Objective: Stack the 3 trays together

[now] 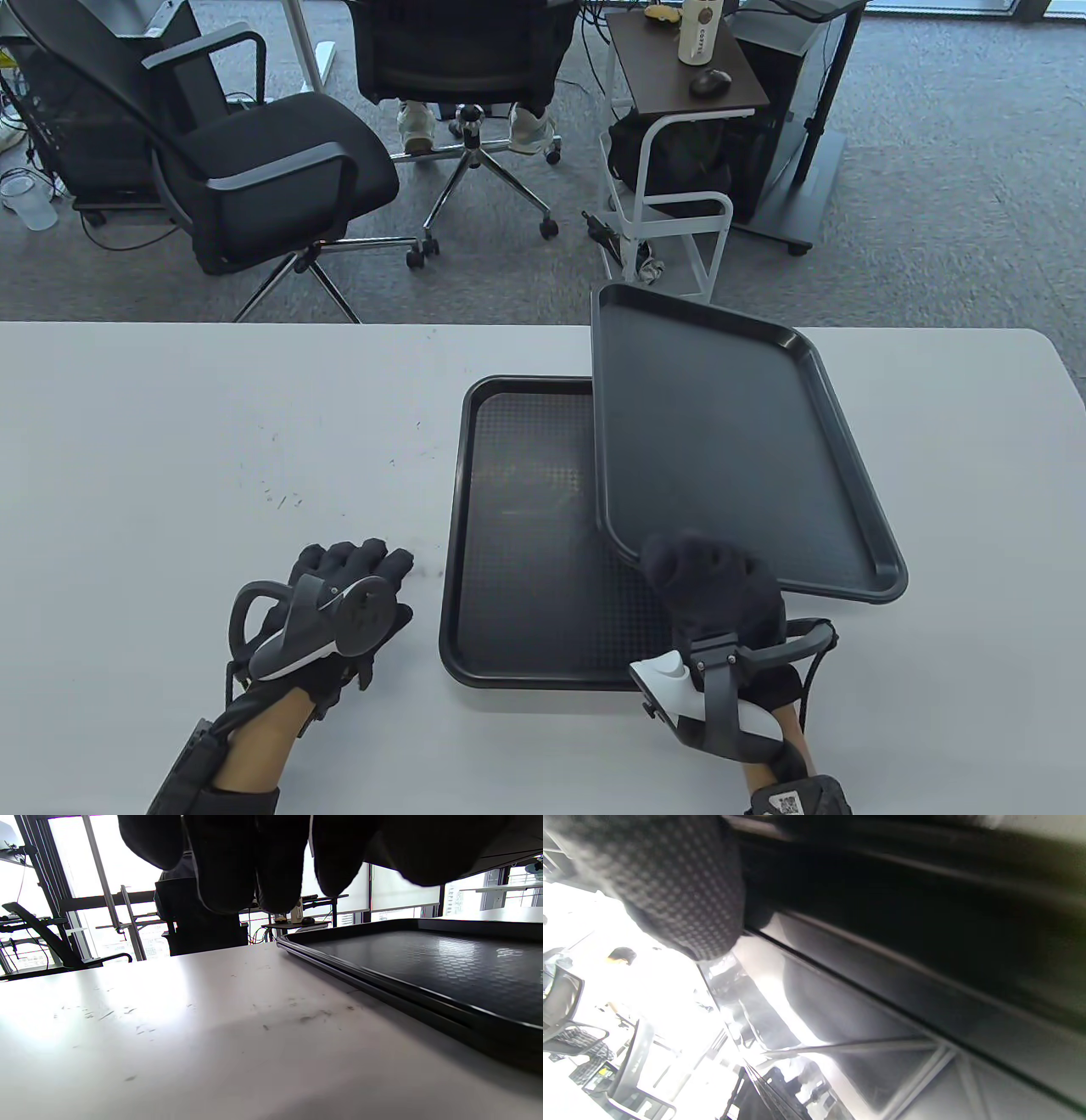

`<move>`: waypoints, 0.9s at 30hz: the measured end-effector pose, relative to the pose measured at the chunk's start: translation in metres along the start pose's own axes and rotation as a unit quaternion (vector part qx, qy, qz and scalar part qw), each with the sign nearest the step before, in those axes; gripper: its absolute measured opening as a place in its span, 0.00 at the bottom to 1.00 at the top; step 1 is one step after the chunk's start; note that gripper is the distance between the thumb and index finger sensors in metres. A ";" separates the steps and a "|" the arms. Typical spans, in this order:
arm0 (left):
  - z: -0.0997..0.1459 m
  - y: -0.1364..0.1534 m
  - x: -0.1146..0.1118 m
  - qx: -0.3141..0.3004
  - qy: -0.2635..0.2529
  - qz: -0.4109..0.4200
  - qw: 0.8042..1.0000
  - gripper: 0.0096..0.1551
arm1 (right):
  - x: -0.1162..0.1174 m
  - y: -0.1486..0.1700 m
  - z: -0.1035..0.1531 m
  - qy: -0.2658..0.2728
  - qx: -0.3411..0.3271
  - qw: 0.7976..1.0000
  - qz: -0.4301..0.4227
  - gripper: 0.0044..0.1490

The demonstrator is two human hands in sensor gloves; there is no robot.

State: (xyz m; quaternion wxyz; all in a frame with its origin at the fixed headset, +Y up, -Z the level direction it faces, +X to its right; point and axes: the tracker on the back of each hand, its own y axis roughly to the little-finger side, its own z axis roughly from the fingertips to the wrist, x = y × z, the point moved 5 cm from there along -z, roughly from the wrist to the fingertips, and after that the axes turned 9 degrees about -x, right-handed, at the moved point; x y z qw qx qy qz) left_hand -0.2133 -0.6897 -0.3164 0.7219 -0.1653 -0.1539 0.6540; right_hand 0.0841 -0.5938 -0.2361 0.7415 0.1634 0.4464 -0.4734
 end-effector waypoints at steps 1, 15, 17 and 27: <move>0.000 0.000 0.000 0.000 -0.001 0.000 1.000 0.40 | -0.002 -0.003 -0.001 0.003 -0.004 1.000 -0.003 0.29; 0.000 0.001 0.002 0.002 -0.006 -0.003 1.000 0.40 | -0.010 -0.058 -0.009 0.012 -0.085 0.996 -0.023 0.29; 0.001 0.001 0.002 0.003 -0.006 -0.001 1.000 0.40 | -0.008 -0.065 -0.009 0.009 -0.097 0.995 -0.027 0.29; 0.002 0.006 0.005 0.008 -0.013 0.001 1.000 0.40 | 0.003 -0.096 -0.009 -0.008 -0.148 0.989 -0.027 0.29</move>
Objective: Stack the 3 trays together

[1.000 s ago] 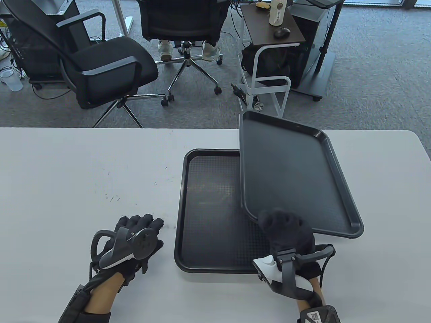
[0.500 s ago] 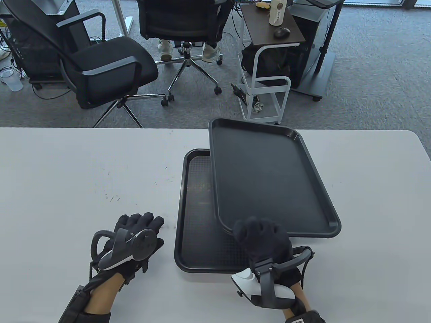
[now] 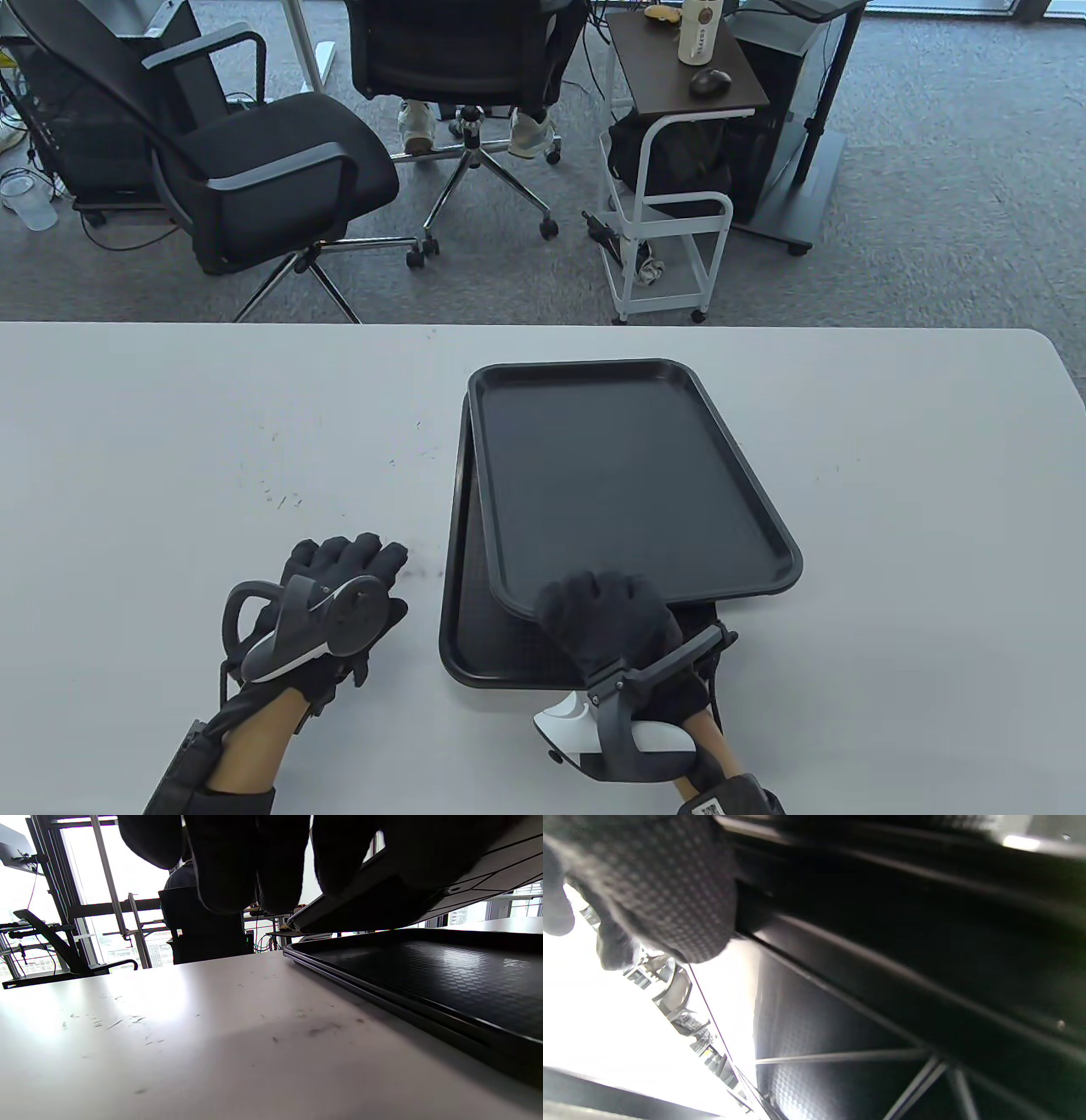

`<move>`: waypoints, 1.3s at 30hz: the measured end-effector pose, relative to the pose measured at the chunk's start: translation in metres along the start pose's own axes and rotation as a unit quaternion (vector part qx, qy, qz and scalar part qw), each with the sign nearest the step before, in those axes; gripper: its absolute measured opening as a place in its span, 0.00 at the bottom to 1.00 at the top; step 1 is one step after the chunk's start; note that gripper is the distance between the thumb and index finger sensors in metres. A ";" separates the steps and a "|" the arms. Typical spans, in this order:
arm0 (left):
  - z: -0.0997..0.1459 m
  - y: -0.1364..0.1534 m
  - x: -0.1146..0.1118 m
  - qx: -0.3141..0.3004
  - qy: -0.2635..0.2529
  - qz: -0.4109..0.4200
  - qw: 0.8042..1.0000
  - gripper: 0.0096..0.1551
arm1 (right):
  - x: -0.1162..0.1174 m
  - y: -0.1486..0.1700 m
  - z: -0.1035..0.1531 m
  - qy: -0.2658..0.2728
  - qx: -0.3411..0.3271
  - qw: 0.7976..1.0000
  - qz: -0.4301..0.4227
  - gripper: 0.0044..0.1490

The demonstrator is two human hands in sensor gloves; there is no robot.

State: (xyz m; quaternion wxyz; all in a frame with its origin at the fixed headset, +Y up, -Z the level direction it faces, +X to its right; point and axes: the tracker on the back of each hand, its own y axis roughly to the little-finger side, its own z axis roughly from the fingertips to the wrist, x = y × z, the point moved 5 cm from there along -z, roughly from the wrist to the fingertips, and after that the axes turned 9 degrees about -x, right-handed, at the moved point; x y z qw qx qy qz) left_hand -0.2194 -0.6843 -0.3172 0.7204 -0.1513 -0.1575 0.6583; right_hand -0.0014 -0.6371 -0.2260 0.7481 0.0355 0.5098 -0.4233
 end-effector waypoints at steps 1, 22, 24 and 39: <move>0.000 0.000 0.000 0.000 -0.001 0.001 1.000 0.40 | 0.002 -0.001 -0.001 -0.003 0.001 1.000 -0.007 0.29; 0.000 0.003 0.001 0.004 -0.001 0.004 1.000 0.40 | 0.026 -0.059 -0.010 -0.113 -0.102 0.984 -0.089 0.28; 0.000 0.003 0.001 0.002 0.000 0.004 1.000 0.40 | 0.036 -0.064 -0.008 -0.136 -0.105 0.978 -0.116 0.28; 0.000 0.002 0.000 0.000 0.003 0.004 1.000 0.40 | 0.076 -0.091 0.005 -0.232 -0.143 0.943 -0.191 0.33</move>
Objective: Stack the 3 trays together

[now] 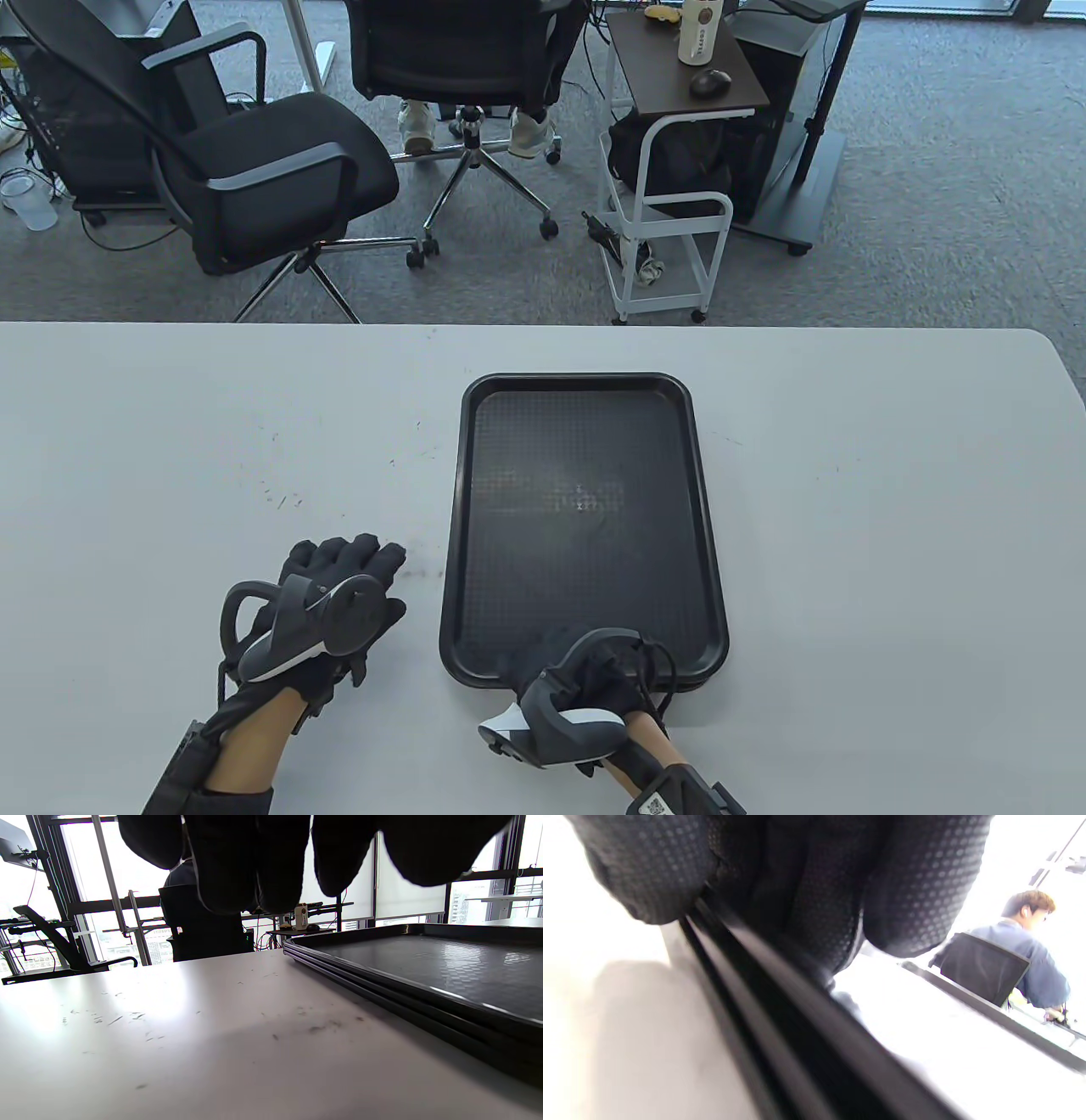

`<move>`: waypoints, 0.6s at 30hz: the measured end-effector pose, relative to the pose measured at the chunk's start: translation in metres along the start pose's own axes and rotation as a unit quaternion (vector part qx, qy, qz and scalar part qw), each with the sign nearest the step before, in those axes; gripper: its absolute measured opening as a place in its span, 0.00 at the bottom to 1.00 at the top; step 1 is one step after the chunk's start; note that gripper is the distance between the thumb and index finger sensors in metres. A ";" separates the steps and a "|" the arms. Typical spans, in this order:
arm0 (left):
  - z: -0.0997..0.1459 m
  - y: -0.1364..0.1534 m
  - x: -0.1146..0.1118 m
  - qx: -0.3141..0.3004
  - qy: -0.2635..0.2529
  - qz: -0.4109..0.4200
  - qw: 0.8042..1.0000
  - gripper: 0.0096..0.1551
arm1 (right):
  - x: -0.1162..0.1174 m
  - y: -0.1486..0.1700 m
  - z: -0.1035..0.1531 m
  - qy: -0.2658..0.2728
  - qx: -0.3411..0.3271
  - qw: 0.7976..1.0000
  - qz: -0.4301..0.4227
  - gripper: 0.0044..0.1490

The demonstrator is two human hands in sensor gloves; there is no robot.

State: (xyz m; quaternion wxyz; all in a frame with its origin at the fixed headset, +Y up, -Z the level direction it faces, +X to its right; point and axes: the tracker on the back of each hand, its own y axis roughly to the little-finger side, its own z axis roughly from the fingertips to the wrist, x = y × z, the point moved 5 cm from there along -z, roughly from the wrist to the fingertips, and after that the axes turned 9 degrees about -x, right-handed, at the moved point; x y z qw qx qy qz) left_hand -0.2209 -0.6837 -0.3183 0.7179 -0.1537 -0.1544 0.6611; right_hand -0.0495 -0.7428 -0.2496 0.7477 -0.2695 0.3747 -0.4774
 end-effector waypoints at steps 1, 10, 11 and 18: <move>0.000 0.000 0.000 0.000 0.000 0.000 1.000 0.40 | 0.001 0.001 0.000 -0.004 0.002 1.000 -0.009 0.33; 0.000 -0.002 0.001 -0.003 -0.005 -0.001 1.000 0.40 | -0.012 0.051 0.022 0.027 0.079 0.995 -0.047 0.36; 0.000 -0.002 0.001 -0.004 -0.006 -0.002 1.000 0.40 | -0.015 0.060 0.028 0.034 0.095 0.994 -0.050 0.36; 0.001 -0.006 0.005 -0.009 -0.024 -0.008 1.000 0.40 | -0.029 0.111 0.068 0.065 0.200 0.977 -0.040 0.38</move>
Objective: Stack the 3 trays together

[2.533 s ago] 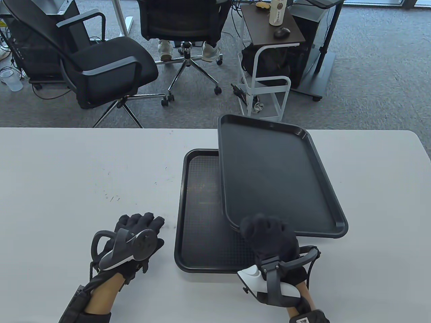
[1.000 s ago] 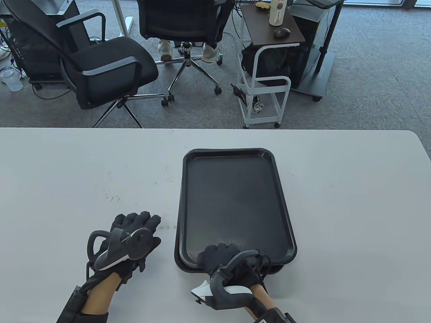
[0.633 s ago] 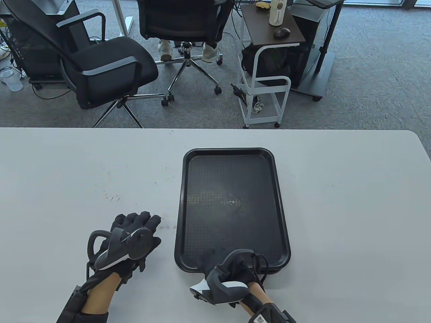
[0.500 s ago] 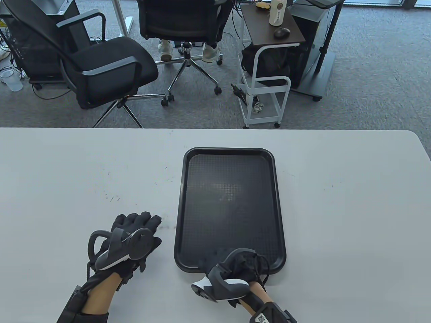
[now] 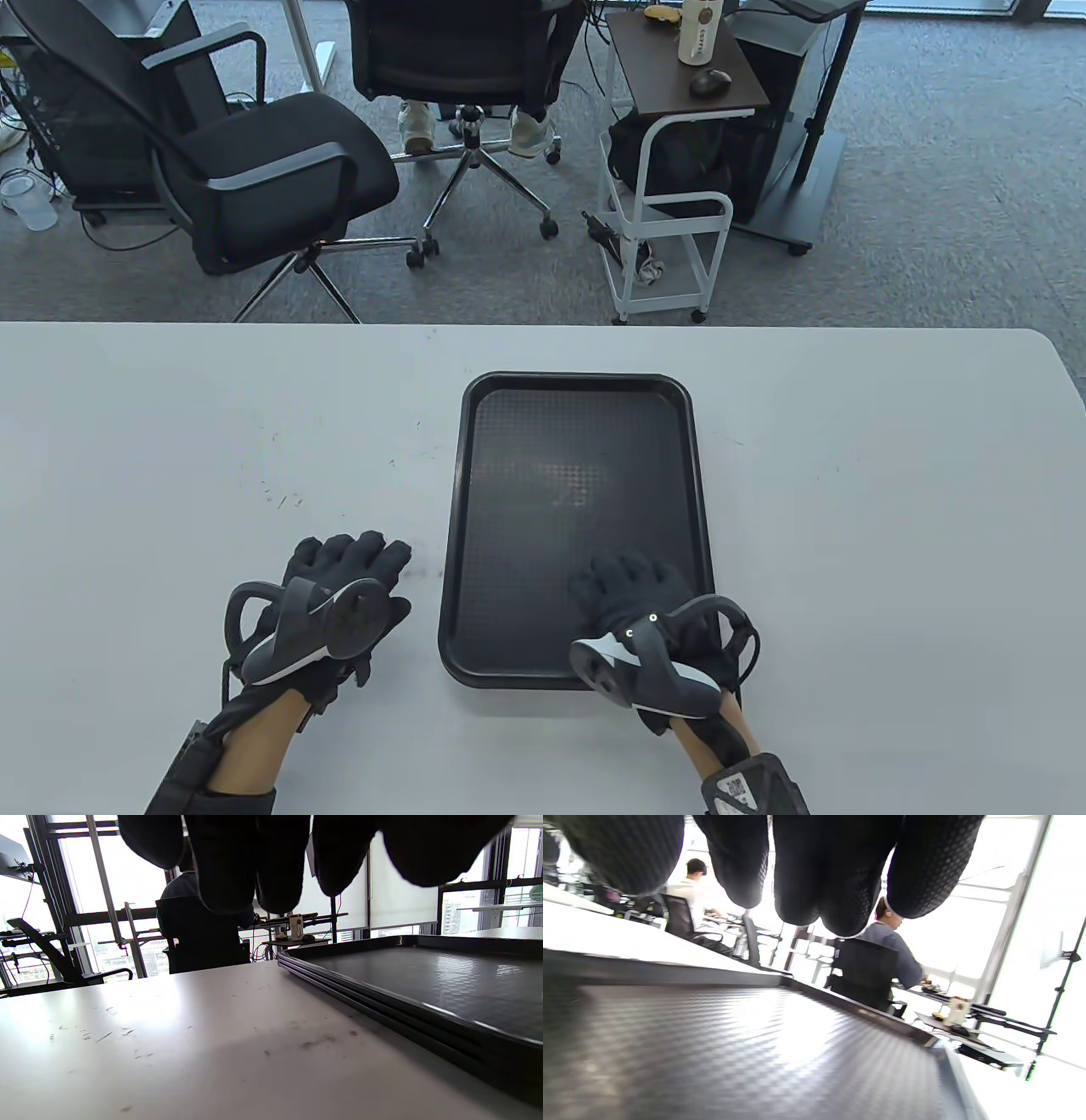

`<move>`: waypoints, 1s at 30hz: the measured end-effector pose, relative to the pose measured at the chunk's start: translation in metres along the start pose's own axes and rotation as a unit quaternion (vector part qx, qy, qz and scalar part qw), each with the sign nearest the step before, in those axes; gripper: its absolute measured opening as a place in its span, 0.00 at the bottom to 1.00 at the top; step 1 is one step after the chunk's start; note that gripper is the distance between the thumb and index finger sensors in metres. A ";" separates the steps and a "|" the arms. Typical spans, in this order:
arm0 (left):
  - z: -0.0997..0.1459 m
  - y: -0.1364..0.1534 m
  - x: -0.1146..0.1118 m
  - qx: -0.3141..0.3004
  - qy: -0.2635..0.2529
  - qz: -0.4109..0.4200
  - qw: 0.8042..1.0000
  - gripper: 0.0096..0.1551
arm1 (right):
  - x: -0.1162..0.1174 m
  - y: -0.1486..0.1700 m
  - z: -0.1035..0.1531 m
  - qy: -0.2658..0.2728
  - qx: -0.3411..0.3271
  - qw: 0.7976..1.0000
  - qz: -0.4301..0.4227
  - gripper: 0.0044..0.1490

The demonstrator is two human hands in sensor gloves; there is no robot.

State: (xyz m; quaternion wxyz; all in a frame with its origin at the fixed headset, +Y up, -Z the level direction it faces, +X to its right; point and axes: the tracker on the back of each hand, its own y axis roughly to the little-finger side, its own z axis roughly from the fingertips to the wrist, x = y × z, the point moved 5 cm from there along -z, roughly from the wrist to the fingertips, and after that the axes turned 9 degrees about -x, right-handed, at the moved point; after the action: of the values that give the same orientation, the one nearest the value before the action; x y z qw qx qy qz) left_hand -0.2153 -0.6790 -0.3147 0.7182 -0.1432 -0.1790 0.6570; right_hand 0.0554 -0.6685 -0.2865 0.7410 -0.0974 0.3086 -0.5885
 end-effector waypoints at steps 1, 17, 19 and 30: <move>0.000 -0.001 0.001 -0.002 -0.005 -0.002 1.000 0.40 | -0.001 0.007 0.002 0.000 0.013 1.000 0.003 0.39; 0.003 -0.008 0.007 -0.015 -0.030 -0.010 0.999 0.40 | -0.005 0.101 0.045 0.007 0.158 0.985 0.064 0.41; 0.003 -0.009 0.007 -0.016 -0.031 -0.012 0.999 0.40 | -0.003 0.108 0.048 0.002 0.171 0.983 0.064 0.41; 0.004 -0.008 0.008 -0.013 -0.036 -0.011 0.999 0.40 | 0.010 0.127 0.058 -0.020 0.205 0.976 0.066 0.41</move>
State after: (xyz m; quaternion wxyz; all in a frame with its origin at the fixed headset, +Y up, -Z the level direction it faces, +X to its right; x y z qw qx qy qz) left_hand -0.2099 -0.6719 -0.3071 0.7164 -0.1268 -0.2154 0.6514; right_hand 0.1927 -0.6538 -0.3088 0.7887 0.0652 0.1723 -0.5865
